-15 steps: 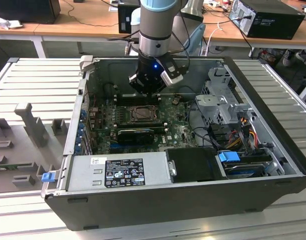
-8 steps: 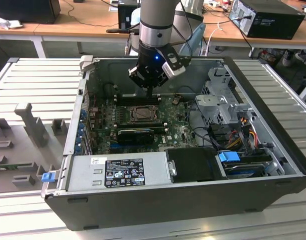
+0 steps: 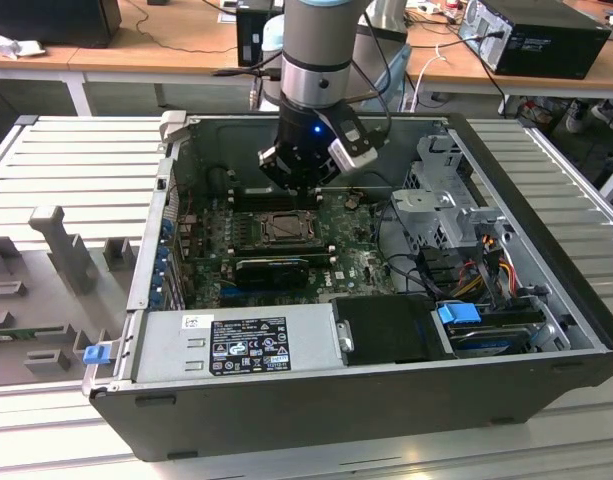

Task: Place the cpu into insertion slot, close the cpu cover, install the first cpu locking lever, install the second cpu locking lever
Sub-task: 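Install the second cpu locking lever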

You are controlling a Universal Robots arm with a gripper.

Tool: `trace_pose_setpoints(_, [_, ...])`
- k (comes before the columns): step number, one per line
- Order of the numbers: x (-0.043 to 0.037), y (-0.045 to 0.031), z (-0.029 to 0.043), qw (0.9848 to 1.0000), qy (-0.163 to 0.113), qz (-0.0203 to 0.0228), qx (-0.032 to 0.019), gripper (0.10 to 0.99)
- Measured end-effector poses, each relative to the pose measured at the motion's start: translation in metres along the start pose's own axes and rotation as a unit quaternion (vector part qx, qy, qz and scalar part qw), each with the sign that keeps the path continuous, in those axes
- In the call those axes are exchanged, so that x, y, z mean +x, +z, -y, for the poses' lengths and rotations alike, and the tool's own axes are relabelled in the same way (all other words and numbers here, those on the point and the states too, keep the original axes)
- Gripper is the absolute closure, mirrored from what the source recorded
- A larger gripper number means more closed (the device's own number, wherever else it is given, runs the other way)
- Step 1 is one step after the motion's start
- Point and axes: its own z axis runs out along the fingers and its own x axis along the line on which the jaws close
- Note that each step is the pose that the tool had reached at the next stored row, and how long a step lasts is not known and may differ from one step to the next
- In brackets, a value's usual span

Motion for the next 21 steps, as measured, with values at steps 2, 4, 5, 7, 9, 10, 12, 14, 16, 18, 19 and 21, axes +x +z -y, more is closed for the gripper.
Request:
trace_pose_setpoints(2, [0.0008,-0.0002,0.0079,1.0000,0.000,0.0001,-0.0005,0.980])
trace_pose_setpoints(4, [0.0014,-0.0004,0.0145,1.0000,0.000,0.0002,-0.0036,0.980])
trace_pose_setpoints(5, [0.0016,-0.0005,0.0165,1.0000,0.000,0.0004,-0.0070,0.980])
trace_pose_setpoints(7, [0.0020,-0.0005,0.0201,0.9999,0.000,0.0009,-0.0165,0.980])
trace_pose_setpoints(9, [0.0022,0.0000,0.0223,0.9998,0.000,0.0005,-0.0187,0.980])
trace_pose_setpoints(10, [0.0025,0.0013,0.0259,0.9998,0.000,0.0004,-0.0193,0.980])
trace_pose_setpoints(12, [0.0031,0.0023,0.0324,0.9998,0.000,0.0003,-0.0194,0.980])
trace_pose_setpoints(14, [0.0038,0.0031,0.0386,0.9998,0.000,0.0003,-0.0194,0.980])
trace_pose_setpoints(16, [0.0046,0.0045,0.0427,0.9998,0.000,0.0003,-0.0194,0.980])
trace_pose_setpoints(18, [0.0052,0.0072,0.0439,0.9998,0.000,0.0004,-0.0197,0.980])
trace_pose_setpoints(19, [0.0053,0.0080,0.0440,0.9998,0.000,0.0004,-0.0202,0.980])
trace_pose_setpoints(21, [0.0054,0.0094,0.0441,0.9997,0.000,0.0007,-0.0231,0.980])
